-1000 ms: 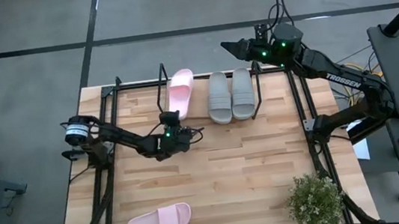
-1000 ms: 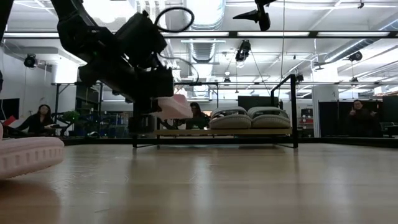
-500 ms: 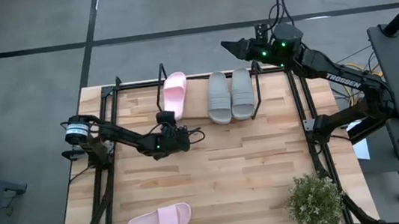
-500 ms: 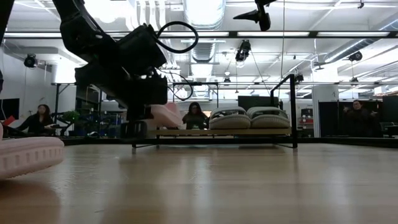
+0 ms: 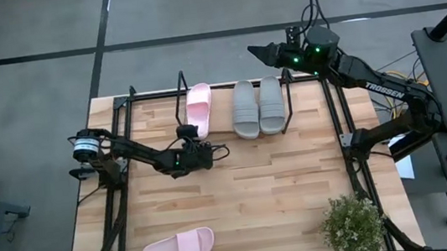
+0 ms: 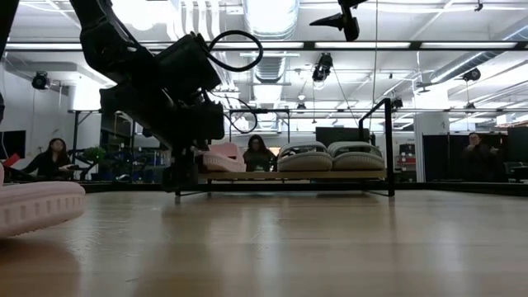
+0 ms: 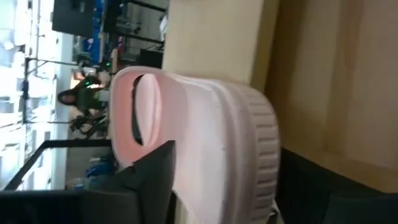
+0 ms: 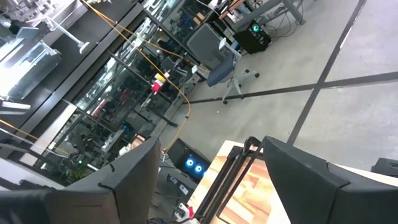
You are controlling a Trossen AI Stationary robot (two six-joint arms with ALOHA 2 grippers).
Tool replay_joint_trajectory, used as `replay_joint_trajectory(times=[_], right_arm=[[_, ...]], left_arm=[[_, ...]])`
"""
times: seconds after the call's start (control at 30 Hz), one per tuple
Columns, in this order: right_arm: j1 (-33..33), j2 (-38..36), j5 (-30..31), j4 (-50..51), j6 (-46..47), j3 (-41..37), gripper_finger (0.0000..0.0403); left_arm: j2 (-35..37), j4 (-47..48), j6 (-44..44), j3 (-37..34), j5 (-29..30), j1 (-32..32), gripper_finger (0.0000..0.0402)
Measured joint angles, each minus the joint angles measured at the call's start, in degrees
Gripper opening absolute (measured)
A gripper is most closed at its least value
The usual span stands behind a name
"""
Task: Pick and place slides into the shelf
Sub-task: Put the top pink slipper on the shelf, then put the pink slipper on the shelf
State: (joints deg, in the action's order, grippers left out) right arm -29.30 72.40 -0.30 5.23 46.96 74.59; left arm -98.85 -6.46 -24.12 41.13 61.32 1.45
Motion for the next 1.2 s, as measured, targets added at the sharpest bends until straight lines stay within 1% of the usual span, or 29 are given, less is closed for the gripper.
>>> replay_joint_trajectory(times=[0.07, 0.17, 0.27, 0.37, 0.53, 0.67, 0.77, 0.83, 0.93, 1.1, 1.2], right_arm=[[0.0, 0.0, 0.0, 0.0, 0.0, 0.0, 0.0275], [0.0, 0.0, 0.0, 0.0, 0.0, 0.0, 0.0272], [0.0, 0.0, -0.04, 0.0, 0.0, 0.0, 0.0272], [0.01, 0.0, -0.15, -0.01, 0.0, 0.0, 0.0274], [0.0, 0.0, -0.98, 0.0, -0.03, 0.0, 0.0272], [0.02, 0.02, -1.09, -0.04, -0.35, 0.0, 0.027], [0.02, 0.01, -1.09, -0.04, -0.44, 0.0, 0.0272], [0.02, 0.02, -1.11, -0.04, -0.44, 0.0, 0.0274], [0.02, 0.01, -1.11, -0.06, -0.44, 0.0, 0.0274], [0.02, 0.02, -1.19, -0.13, -0.44, 0.0, 0.0272], [0.0, 0.02, -1.41, -0.28, -0.44, 0.0, 0.0276]], left_arm=[[0.02, 0.0, 0.0, 0.15, -1.42, 0.02, 0.0237], [0.48, 0.22, 0.03, 0.13, -5.27, 0.02, 0.0254], [1.47, 3.94, 2.3, 0.14, -12.5, 0.02, 0.0259], [3.64, 7.14, 6.25, 0.07, -16.98, -0.01, 0.026], [8.11, 13.11, 7.69, -0.33, -18.31, 0.22, 0.0261], [11.74, 13.57, 7.34, -0.4, -19.84, 0.2, 0.0261], [13.47, 13.43, 7.32, -0.42, -20.27, 0.2, 0.0261], [14.36, 14.23, 7.32, -0.46, -21.67, 0.2, 0.0261], [16.21, 17.12, 7.49, -0.46, -27.17, 0.18, 0.0261], [20.61, 22.95, 7.53, -0.51, -39.55, 0.2, 0.0261], [24.02, 24.55, 10.22, -0.51, -40.91, 0.25, 0.0261]])
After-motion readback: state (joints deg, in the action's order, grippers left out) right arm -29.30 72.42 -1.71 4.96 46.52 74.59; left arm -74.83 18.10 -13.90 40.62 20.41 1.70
